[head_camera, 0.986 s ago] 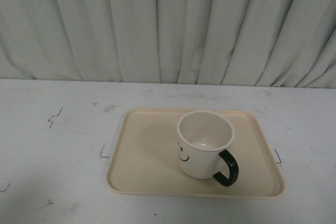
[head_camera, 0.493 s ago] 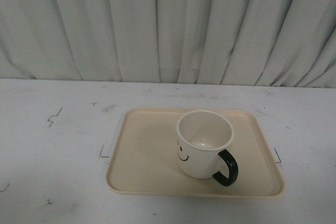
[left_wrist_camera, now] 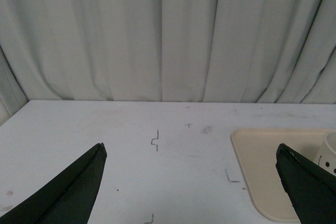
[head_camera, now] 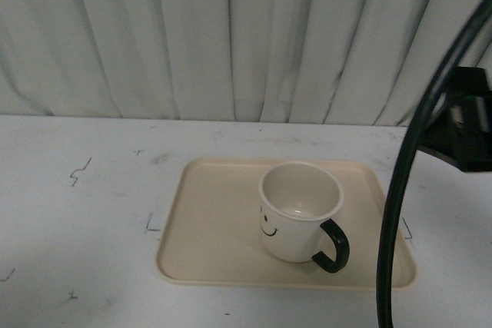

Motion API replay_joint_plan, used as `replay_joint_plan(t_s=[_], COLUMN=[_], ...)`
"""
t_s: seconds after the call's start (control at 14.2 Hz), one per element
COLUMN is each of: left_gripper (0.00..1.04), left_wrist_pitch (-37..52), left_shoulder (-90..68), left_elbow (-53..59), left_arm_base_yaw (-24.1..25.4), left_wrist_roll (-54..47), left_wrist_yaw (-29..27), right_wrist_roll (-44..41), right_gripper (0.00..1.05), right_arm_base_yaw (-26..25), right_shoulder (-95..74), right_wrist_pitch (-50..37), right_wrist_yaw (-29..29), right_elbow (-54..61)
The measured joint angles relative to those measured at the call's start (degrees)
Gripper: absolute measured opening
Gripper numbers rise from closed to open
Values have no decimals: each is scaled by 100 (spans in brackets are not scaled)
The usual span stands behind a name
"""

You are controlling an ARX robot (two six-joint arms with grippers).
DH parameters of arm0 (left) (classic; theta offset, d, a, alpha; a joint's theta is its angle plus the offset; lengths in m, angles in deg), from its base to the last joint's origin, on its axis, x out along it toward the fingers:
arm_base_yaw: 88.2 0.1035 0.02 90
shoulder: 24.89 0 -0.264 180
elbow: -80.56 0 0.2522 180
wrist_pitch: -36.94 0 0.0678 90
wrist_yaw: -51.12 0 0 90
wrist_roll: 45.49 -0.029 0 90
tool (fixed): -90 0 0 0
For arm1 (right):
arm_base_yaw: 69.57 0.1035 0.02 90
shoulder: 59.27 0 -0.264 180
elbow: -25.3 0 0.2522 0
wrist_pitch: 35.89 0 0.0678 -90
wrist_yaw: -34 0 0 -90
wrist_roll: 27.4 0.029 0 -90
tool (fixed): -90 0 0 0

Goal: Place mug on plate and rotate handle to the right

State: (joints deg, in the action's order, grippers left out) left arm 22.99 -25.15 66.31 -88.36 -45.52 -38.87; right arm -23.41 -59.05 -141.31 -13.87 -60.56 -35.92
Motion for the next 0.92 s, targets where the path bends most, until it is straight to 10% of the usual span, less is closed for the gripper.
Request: replay_joint_plan(t_s=[0.63,0.92], left_gripper=[98,98], left_wrist_pitch=[0,0], left_shoulder=[0,0], left_elbow=[0,0], left_arm_base_yaw=[0,0], left_wrist_roll=[0,0], left_wrist_yaw=[0,0], right_wrist_roll=[1392,1613], right_gripper=[98,54], right_arm_base_yaw=[831,857], right_shoulder=[-3012,-3364], right_wrist_pitch=[317,413], right_wrist_yaw=[190,229], right_elbow=[-1849,-2020])
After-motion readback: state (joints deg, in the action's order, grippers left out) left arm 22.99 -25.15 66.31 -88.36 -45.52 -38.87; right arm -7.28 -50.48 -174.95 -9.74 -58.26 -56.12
